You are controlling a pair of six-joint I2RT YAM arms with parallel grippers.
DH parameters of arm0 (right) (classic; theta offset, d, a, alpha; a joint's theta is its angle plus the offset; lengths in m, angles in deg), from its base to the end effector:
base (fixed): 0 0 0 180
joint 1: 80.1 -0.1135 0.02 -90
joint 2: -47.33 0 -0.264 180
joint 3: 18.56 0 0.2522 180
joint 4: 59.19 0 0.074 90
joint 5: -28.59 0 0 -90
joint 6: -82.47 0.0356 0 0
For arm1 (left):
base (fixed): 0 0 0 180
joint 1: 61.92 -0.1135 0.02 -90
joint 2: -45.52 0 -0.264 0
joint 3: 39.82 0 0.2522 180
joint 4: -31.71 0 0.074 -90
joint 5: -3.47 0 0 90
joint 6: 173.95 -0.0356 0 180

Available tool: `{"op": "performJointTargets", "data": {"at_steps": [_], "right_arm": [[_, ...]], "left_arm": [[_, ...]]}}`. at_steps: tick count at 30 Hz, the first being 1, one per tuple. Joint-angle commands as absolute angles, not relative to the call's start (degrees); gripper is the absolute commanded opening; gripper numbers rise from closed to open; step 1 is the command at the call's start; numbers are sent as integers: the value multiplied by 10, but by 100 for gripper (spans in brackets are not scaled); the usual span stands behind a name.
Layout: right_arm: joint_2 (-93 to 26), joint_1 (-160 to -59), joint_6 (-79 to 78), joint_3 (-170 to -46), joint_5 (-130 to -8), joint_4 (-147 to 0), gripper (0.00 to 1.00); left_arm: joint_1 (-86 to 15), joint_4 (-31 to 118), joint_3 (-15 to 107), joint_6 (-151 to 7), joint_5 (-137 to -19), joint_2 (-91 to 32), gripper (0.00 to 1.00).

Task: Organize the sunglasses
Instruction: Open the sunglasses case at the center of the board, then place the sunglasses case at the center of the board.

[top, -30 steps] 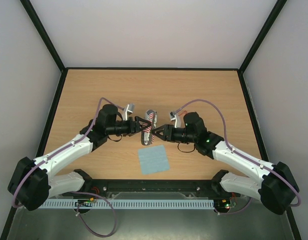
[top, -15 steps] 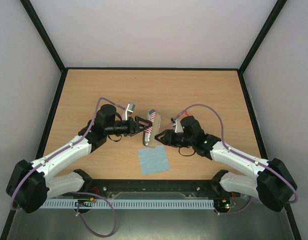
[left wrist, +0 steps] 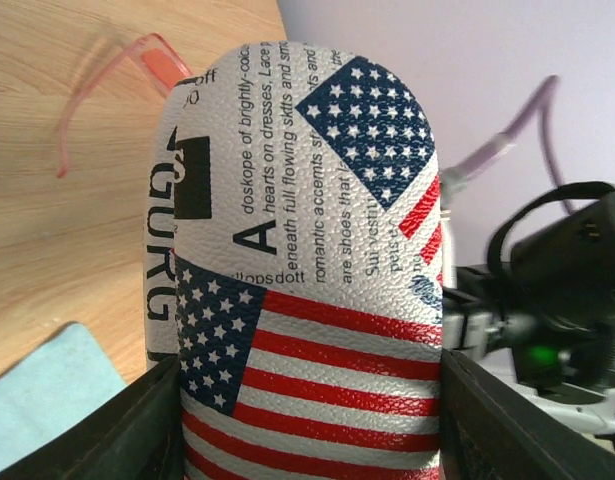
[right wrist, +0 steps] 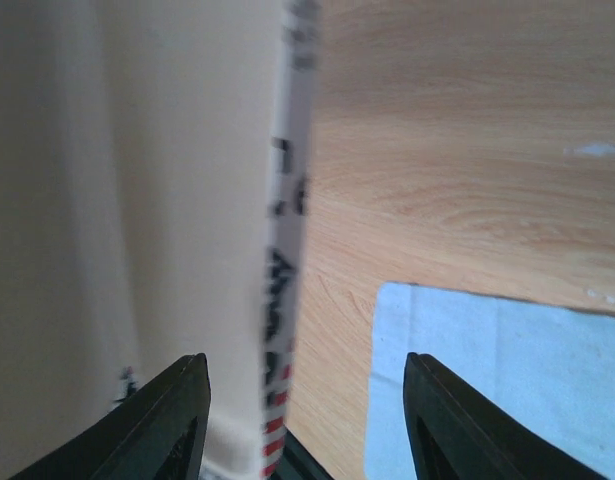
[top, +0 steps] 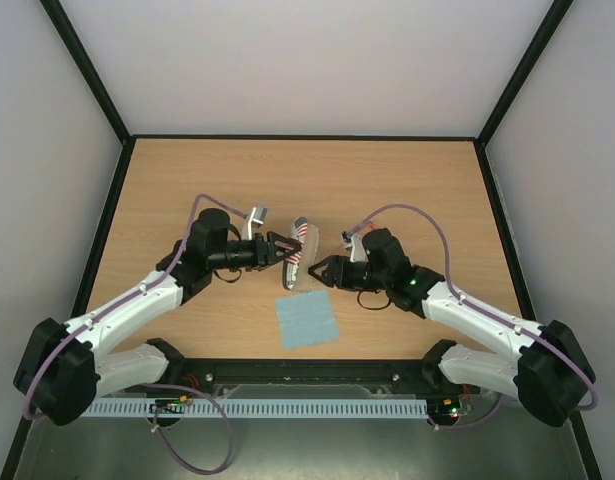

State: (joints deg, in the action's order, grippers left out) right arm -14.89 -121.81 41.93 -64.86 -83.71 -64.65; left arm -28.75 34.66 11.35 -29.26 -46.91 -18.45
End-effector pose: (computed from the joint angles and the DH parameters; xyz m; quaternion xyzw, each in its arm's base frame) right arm 0.1695 0.1691 0.2389 -0.0540 0.8159 0.5068 0.2729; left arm 0.1949 -0.1545 0.2673 0.0609 0.7751 -0.5886 0.2215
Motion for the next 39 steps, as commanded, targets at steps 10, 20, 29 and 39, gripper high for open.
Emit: {"op": "performJointTargets", "data": {"at_steps": [10,20,29,39], "right_arm": [[-201,-1196,372,-712,-807,-702,55],[-271,-1187,368,-721,-836,-676,55],[-296,-1184,362,-721,-847,-671,55],[-314,-1180,355,-727,-852,-672,55]], "left_arm": [[-383,231,57,-373,-450,-330,49],[-441,27,69,-340,-375,-511,53],[-455,-70,83,-314,-347,-612,74],[-471,5,98,-361,-354,-589,93]]}}
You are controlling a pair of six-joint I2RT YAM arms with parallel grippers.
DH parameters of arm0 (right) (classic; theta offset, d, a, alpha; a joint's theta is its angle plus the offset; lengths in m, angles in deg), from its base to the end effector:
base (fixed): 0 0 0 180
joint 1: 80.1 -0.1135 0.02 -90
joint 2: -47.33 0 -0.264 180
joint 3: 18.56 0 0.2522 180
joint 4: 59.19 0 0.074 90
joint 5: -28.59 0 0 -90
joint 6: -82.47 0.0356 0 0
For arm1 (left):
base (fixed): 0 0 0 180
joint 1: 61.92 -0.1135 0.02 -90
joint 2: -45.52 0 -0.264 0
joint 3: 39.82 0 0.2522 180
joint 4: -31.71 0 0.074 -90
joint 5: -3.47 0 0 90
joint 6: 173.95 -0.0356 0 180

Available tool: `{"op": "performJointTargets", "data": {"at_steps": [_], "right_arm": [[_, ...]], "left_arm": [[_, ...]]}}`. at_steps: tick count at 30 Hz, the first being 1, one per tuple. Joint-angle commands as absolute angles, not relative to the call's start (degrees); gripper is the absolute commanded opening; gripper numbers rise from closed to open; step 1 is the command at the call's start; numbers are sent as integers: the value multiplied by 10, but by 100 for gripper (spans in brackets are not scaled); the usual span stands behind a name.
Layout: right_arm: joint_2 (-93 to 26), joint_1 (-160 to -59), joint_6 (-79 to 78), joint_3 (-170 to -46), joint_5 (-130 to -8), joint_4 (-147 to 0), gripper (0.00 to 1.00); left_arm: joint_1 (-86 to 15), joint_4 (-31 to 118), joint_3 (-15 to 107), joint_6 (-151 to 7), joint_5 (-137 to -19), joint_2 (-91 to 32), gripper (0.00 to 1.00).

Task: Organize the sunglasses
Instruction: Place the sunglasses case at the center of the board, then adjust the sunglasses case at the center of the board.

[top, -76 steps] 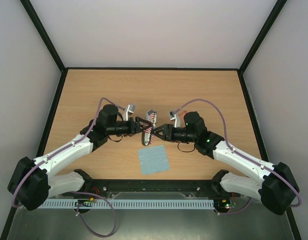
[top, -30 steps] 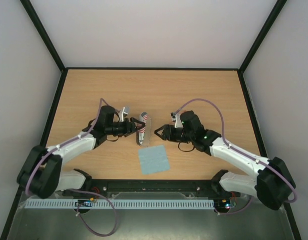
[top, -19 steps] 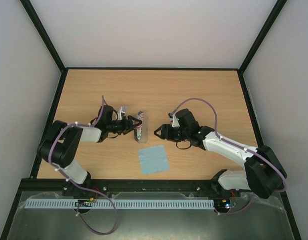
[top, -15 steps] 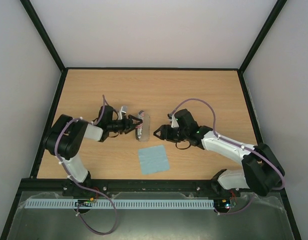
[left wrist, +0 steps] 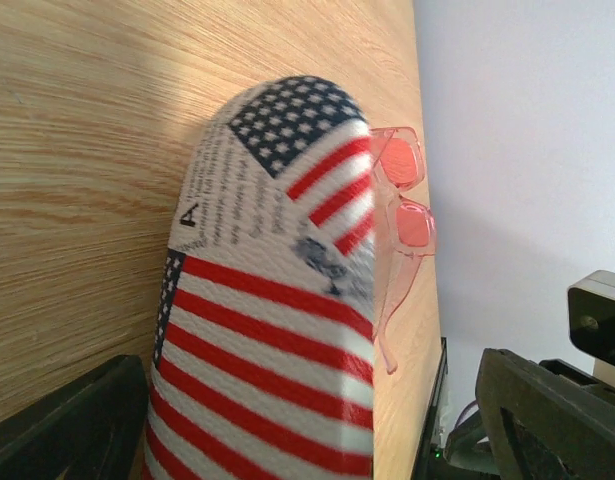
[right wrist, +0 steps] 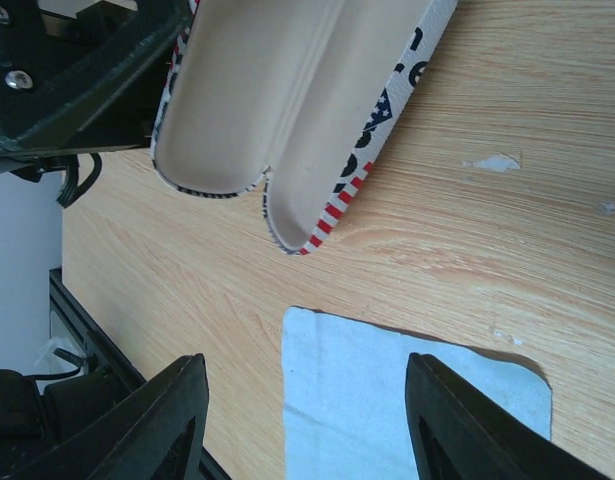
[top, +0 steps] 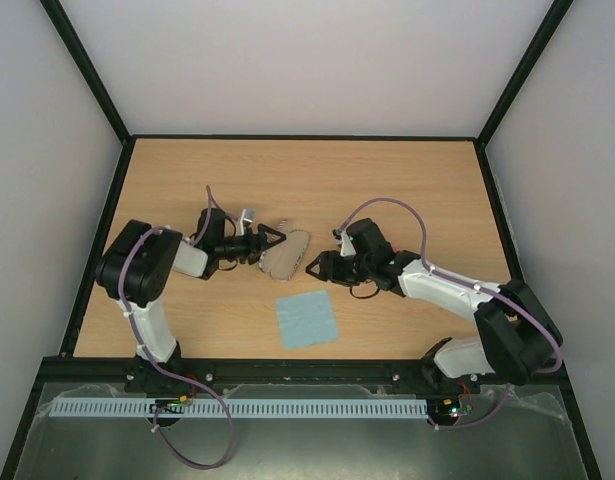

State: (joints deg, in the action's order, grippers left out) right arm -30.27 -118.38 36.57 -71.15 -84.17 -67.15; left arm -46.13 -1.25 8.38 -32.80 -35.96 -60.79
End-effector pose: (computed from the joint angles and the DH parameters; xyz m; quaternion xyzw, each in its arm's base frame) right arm 0.2124 0.1852 0.2066 -0.0503 0.8651 0.4387 0.2380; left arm 0.2955 -0.1121 0.1117 -0.0136 0.7967 -0.5681 0.2056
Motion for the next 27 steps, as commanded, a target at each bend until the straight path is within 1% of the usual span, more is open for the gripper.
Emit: {"op": "performJointTargets", "data": {"at_steps": [1,5,11,15,21,24,27], "right_arm": [[-318,-1180,353,-729,-852,-673,55],[-330,-1179,346,-744,-854,-683,55],[-347,-1178,336,-764,-856,-696,55],[-358,-1175,319,-790,-844,-719,55],[-404,-1145,293,-859,-844,-746,55],[-447,-1135,268,-914,-824,-770,54],[-500,-1126,253,-974,-808,-789,51]], "left_arm": [[-473,10,99,-363,-354,-585,94],[-481,31,104,-373,-355,-572,99],[-501,70,104,-381,-361,-552,99],[-530,168,72,-397,-408,-473,99],[-517,269,40,-378,-475,-356,99],[-506,345,46,-369,-527,-305,96],[-495,400,36,-360,-557,-256,88]]}}
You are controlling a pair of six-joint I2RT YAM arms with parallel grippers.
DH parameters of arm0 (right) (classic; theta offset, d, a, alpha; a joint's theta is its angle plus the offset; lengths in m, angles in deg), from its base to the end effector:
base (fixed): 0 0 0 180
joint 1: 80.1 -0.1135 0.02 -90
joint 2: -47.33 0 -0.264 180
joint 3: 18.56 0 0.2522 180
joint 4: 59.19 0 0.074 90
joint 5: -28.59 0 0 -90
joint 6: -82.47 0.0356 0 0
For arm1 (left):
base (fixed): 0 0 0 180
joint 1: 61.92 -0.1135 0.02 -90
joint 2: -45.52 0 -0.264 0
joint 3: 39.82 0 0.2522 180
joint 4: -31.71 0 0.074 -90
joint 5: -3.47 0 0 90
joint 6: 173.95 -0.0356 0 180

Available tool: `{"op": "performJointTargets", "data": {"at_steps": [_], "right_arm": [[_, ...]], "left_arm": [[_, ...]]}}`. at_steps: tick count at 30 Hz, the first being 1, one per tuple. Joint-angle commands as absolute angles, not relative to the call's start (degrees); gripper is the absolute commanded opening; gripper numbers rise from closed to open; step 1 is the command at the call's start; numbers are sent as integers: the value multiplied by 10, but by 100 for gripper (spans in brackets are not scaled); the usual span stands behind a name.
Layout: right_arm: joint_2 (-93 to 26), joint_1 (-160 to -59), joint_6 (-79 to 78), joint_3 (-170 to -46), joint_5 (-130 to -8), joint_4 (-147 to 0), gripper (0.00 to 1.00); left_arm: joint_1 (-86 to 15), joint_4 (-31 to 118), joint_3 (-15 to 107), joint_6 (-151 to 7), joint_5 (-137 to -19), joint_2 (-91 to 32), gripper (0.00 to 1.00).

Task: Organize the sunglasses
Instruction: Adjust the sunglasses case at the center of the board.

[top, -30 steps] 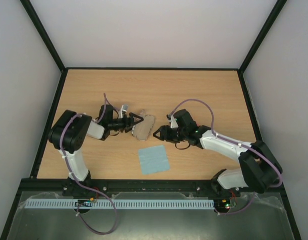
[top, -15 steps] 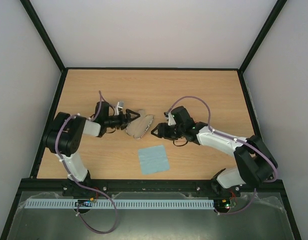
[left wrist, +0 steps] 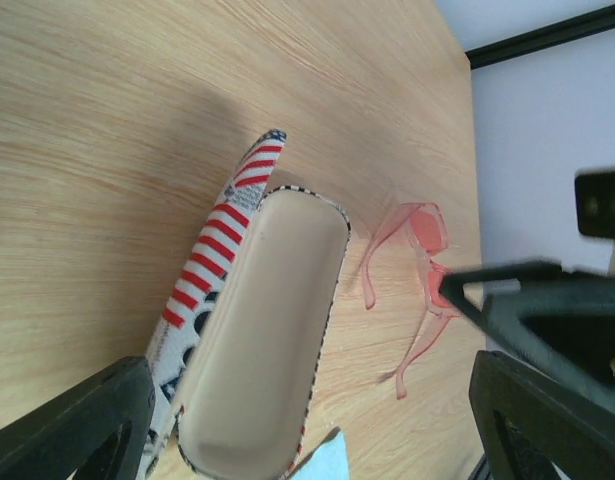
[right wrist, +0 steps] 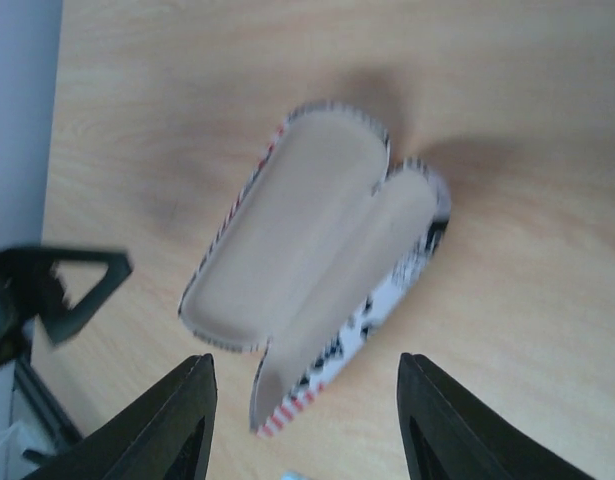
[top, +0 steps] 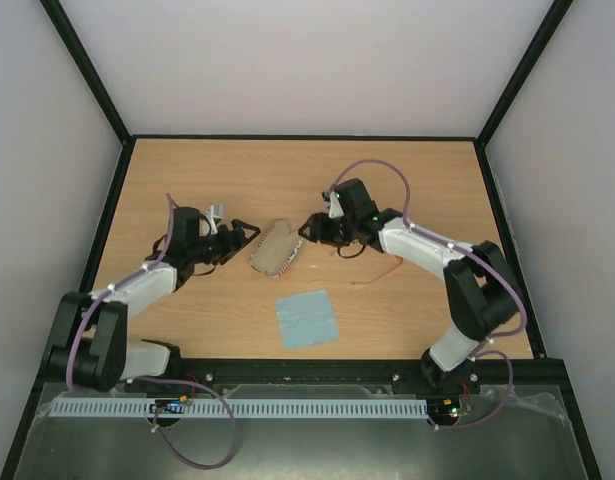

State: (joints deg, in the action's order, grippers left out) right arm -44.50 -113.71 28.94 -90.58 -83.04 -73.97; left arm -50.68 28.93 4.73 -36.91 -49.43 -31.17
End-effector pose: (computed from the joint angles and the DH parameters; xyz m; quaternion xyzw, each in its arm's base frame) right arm 0.2874 0.2068 0.2311 -0.0655 0.8715 0.3982 0.2785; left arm 0.2528 -0.0721 0.1860 -0.0987 0.8281 -0.4729 0.2843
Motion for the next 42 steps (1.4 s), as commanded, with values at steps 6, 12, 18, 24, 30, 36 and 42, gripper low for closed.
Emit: {"op": "performJointTargets", "data": {"at_steps": [6,12,18,24,30,36,42], "right_arm": [[-602,-1113,239,-1063,-807,-806,43],[-586,-1113,238,-1042,-792,-804,42],[-559,-1113,221,-1016,-770,-819,41],[-500,-1129,223,-963,-770,-814,41],[-462,-1142,228,-931,-756,-816,41],[-410,-1142,233,-901,-754,-828,40],[-318,-1142,245,-828,-751,-844,40]], "left_arm": [[-479,429,-22,-328,-584,-172,65],[-477,402,-64,-311,-601,-168,58],[-465,370,-73,-303,-605,-195,57],[-466,406,-42,-317,-657,-180,57],[-462,407,12,-321,-649,-225,57],[-437,430,-5,-298,-653,-180,57],[-420,422,-48,-272,-658,-134,46]]}}
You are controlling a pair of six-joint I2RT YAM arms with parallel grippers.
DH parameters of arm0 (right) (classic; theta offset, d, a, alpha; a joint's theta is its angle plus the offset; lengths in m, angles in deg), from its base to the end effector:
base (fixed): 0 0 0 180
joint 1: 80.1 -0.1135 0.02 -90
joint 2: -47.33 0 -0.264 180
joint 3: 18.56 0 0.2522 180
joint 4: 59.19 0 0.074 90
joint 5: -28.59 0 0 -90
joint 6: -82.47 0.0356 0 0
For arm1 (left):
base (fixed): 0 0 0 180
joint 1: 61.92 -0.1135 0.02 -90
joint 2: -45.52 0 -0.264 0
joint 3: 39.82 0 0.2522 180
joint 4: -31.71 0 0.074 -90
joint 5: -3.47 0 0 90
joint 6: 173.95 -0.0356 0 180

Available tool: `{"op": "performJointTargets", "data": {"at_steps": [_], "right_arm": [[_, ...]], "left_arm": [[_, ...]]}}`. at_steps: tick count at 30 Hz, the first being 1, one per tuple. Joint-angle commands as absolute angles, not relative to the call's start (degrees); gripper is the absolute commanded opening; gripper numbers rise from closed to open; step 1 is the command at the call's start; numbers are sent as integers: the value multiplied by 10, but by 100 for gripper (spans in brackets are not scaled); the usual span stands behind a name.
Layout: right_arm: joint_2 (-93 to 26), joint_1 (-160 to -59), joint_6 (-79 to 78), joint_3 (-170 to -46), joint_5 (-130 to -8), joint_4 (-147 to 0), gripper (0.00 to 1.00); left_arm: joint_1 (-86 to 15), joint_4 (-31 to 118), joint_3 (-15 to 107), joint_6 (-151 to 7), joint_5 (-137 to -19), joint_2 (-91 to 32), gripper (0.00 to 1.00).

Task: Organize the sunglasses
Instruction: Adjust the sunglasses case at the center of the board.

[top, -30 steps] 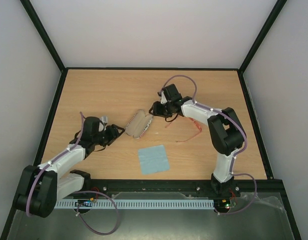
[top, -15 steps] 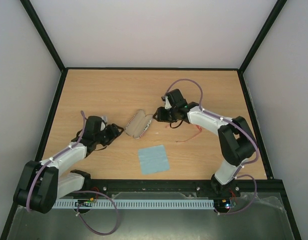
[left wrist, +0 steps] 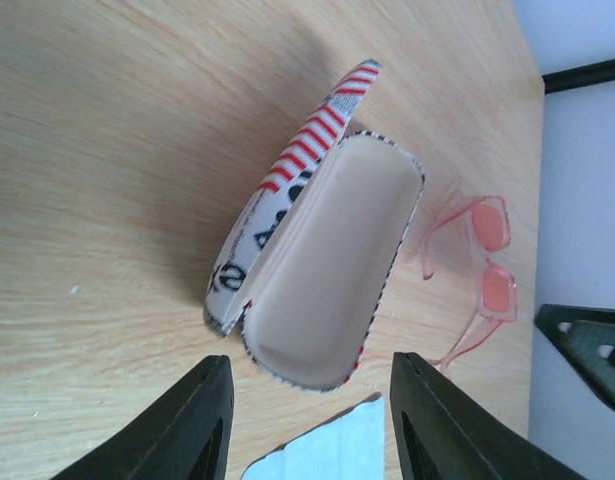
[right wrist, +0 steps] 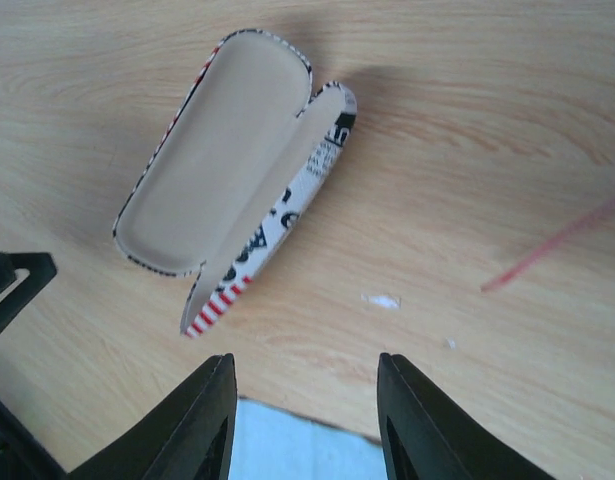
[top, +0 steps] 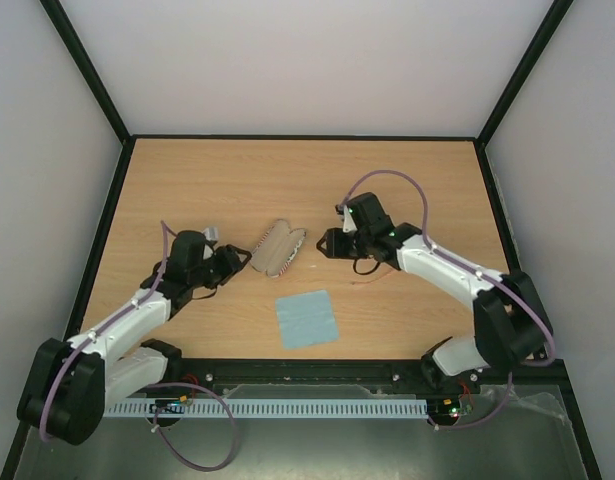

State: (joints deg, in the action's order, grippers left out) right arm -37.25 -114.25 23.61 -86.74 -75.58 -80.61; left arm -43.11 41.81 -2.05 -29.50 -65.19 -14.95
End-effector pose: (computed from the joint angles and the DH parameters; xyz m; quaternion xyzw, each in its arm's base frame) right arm 0.2622 0.1884 0.2386 -0.0776 0.8895 0.3287 0.3077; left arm 0.1971 -0.0808 0.1878 -0.1797 0.8485 -0.4111 0.2805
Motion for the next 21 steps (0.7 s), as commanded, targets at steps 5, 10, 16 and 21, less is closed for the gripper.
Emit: {"op": "performJointTargets", "data": {"at_steps": [5,10,16,21], "right_arm": [[-257,-1142,261,-774,-755,-850,40],[-229,-1142,263,-743,-751,-855,40],[-219,-1142,265,-722,-756,-848,40],[-216,-1142,265,-715,-757,-844,40]], "left_arm": [[-399,378,-48,-258,-658,-187,36],[-380,355,-25,-255,-672,-234,35],[-379,354,1,-270,-689,-275,35],[-379,349,21,-277,-701,-303,34]]}}
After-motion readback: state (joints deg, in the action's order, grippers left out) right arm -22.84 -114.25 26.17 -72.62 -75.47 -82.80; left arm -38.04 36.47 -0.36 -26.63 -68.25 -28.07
